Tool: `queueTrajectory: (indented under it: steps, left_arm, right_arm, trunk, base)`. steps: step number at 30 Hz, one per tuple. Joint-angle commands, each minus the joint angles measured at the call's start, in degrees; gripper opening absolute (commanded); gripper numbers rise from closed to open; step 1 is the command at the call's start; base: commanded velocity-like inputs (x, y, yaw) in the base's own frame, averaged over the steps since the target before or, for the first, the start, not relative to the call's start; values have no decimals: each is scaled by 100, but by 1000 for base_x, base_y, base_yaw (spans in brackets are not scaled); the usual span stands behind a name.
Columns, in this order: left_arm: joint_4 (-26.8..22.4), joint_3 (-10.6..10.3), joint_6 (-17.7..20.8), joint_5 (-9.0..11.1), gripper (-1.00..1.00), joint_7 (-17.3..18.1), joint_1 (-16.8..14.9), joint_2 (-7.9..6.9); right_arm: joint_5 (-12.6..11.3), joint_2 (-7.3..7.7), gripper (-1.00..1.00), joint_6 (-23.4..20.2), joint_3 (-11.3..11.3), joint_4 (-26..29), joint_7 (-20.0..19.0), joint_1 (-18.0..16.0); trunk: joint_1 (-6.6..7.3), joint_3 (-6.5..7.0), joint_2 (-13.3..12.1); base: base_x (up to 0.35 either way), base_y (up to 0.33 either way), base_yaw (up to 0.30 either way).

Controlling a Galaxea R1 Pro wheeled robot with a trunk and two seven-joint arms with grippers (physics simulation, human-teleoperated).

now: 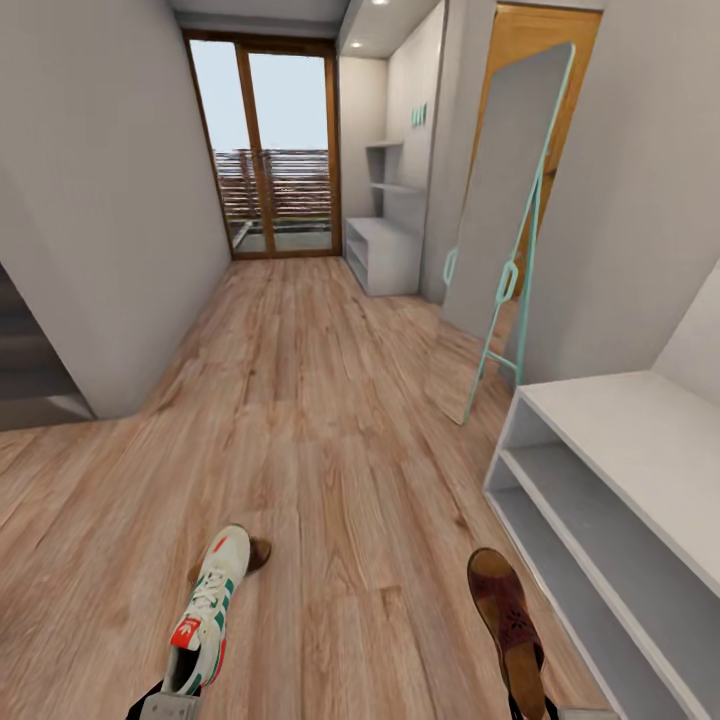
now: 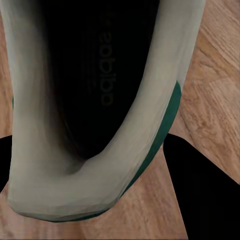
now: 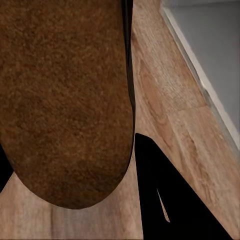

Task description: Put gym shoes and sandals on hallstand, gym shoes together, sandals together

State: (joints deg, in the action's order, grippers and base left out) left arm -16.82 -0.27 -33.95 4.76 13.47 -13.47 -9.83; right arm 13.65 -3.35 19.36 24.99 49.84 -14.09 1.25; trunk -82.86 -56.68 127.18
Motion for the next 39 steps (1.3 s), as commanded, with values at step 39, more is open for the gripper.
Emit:
queueTrajectory:
  steps: [39]
  left_arm:
    - [4, 0, -7, 52, -100, 51, -4, -2]
  right_arm:
    - [15, -8, -100, 6, 32, 27, -68, -2]
  trunk:
    - [-3, -4, 2]
  base:
    - [336, -40, 0]
